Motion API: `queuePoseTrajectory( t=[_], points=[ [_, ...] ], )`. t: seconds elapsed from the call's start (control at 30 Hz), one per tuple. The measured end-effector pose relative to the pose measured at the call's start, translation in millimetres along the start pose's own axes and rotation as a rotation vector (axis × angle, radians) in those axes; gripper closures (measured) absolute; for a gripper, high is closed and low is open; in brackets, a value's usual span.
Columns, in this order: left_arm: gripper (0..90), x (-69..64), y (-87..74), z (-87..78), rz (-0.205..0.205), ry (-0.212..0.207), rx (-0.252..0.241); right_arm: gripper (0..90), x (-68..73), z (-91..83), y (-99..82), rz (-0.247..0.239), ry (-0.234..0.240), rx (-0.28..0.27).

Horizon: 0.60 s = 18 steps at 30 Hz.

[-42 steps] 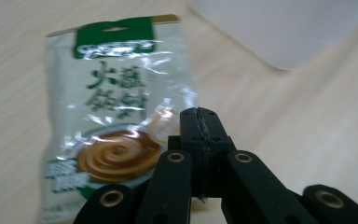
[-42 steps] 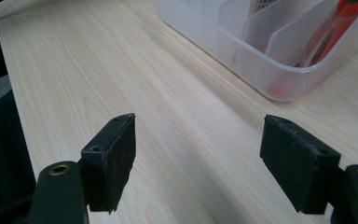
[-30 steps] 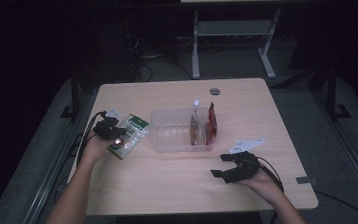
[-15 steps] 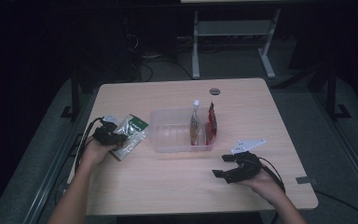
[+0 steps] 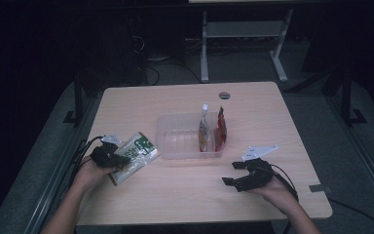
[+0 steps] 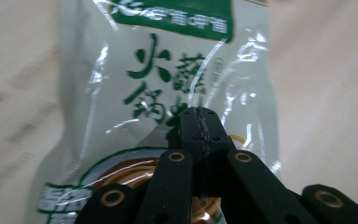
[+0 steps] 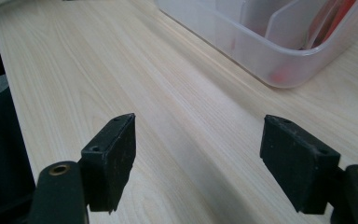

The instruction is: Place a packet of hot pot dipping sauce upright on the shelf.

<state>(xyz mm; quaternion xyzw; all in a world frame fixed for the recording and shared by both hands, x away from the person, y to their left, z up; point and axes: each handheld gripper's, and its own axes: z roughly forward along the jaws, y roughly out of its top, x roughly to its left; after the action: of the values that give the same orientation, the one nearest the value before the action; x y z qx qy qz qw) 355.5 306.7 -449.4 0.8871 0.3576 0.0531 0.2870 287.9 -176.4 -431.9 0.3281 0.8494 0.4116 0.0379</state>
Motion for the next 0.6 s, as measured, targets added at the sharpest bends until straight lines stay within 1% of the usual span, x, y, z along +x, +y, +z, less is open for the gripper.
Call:
queuePoseTrajectory(
  t=[0.03,0.07,0.13,0.17,0.2,0.23,0.27,0.3,0.37,0.4,0.43,0.47,0.5,0.53,0.6],
  points=[
    [90.0,-5.4,-3.1,-1.8,0.010,-0.012,0.005,26.3,-0.4,-0.1,-0.2,-0.001,0.000,-0.001],
    [90.0,-9.1,-4.9,-2.6,0.012,-0.021,0.003,26.3,0.0,-0.5,-0.1,0.014,-0.002,0.001],
    [90.0,-19.3,-9.1,-4.5,0.025,-0.043,0.007,26.3,-1.2,-0.9,-0.2,0.004,-0.004,-0.004],
    [90.0,-26.0,-11.1,-5.6,0.044,-0.056,0.016,26.3,-1.2,-1.1,-0.2,0.003,-0.004,-0.004],
    [90.0,-29.9,-12.6,-5.5,0.049,-0.056,0.009,26.3,-1.0,-1.5,0.0,0.006,-0.005,-0.004],
    [90.0,-33.3,-14.1,-6.4,0.060,-0.066,0.015,26.3,-1.0,-1.7,0.0,0.005,-0.004,-0.004],
    [90.0,-36.2,-15.4,-7.0,0.069,-0.064,0.011,26.3,-0.9,-1.8,0.0,0.005,-0.004,-0.004],
    [90.0,-36.2,-15.4,-7.0,0.069,-0.064,0.011,26.3,-0.9,-1.8,0.0,0.005,-0.004,-0.004],
    [89.8,-35.3,-18.2,-9.6,0.061,-0.056,-0.027,26.3,-1.0,-1.4,0.2,0.004,-0.005,-0.005],
    [85.7,-33.5,-18.1,-12.4,0.060,-0.031,-0.044,26.2,-1.1,-1.2,0.6,0.002,-0.004,-0.006],
    [71.1,-30.1,-16.9,-16.3,0.067,-0.003,-0.045,26.3,-0.9,-1.3,1.0,0.001,-0.003,-0.008],
    [68.4,-27.8,-16.2,-20.0,0.063,0.010,-0.060,26.2,-0.7,-1.4,1.3,-0.001,-0.002,-0.008],
    [61.8,-25.0,-15.5,-24.3,0.057,0.039,-0.082,26.2,-0.4,-1.4,1.6,0.003,0.001,-0.006],
    [50.5,-23.3,-15.4,-25.7,0.044,0.058,-0.091,26.3,-0.9,-0.9,1.4,0.001,0.001,-0.005],
    [33.6,-16.7,-16.0,-26.1,0.032,0.080,-0.078,26.2,-1.5,-0.5,1.2,0.003,0.005,-0.002]
  ],
)
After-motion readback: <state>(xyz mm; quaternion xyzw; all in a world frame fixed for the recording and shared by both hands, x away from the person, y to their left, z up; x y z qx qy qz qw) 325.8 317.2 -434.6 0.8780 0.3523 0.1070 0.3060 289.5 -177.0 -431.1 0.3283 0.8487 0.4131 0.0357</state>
